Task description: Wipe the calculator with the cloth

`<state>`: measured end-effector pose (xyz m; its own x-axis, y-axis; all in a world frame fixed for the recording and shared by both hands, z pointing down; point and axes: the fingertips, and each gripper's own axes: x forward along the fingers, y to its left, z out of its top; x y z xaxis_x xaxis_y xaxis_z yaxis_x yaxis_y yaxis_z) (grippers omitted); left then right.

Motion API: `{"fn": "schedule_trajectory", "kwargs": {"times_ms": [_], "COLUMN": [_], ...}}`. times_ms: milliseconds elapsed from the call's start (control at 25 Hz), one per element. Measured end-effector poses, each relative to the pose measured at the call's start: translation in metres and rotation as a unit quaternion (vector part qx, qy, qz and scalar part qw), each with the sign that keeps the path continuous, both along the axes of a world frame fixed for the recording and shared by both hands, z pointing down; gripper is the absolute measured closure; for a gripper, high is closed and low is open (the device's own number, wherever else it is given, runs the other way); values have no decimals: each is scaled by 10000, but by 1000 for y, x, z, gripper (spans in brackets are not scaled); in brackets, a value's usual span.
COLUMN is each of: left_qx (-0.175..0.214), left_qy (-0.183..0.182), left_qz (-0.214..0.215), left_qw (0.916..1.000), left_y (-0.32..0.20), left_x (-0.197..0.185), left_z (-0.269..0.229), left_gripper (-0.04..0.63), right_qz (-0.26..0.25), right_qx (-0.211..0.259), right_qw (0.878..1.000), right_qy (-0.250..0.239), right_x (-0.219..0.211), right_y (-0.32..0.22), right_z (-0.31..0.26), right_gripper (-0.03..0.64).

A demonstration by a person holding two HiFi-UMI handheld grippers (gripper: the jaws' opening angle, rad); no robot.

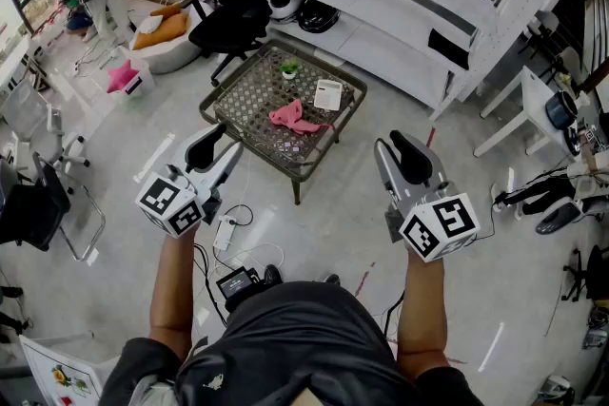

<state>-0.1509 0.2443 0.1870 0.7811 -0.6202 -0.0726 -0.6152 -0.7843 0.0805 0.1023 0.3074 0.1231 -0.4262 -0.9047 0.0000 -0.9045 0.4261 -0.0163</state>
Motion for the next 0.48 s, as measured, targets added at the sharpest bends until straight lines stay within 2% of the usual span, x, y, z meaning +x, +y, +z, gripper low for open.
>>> {"fn": "schedule_trajectory", "kwargs": {"times_ms": [480], "left_qx": [-78], "left_qy": [27], "left_qz": [142], "left_qw": [9999], "left_y": [-19], "left_x": [-12], "left_z": [10], "left_gripper": [374], "right_qz": [129], "right_qx": [-53], "right_qw": [9999], "right_qy": [-4], "right_x": [-13], "right_y": [-15], "right_z": [5], "right_gripper": [499]}}
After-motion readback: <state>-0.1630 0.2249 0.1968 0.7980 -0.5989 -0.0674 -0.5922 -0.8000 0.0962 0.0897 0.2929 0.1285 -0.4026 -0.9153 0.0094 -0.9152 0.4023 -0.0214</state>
